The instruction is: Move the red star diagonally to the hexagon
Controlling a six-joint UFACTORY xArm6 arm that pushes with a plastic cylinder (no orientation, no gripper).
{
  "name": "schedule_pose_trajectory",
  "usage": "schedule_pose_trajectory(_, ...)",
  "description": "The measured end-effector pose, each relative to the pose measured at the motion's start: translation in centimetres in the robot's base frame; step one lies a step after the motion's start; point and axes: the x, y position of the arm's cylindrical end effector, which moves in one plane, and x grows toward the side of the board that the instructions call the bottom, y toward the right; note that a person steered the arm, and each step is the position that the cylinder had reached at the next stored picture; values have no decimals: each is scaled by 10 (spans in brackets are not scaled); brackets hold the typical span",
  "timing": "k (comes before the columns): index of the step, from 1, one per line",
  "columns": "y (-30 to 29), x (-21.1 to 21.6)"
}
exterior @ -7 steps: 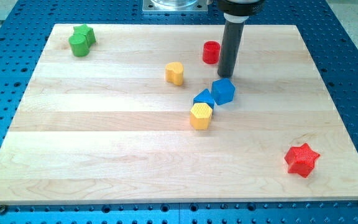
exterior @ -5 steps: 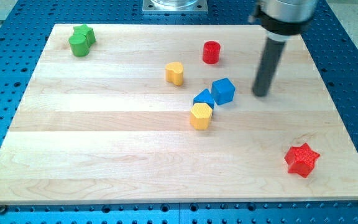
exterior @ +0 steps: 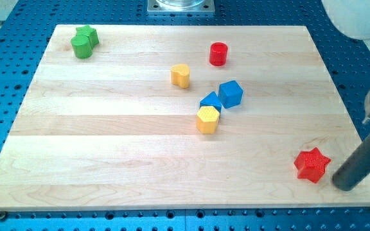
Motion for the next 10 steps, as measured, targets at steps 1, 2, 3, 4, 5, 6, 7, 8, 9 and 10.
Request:
schedule_pose_trajectory(1, 0, -4)
schedule_pose_trajectory(2, 0, -4)
schedule_pose_trajectory(3, -9, -4)
schedule_pose_trajectory(4, -17, -4)
schedule_pose_trajectory(5, -68, -4)
schedule_pose_trajectory(6, -112, -5)
schedule_pose_trajectory(7, -40, 17)
schedule_pose_trajectory(8, -29, -16)
schedule_pose_trajectory(9, -32, -47)
schedule_pose_trajectory(10, -119, -47)
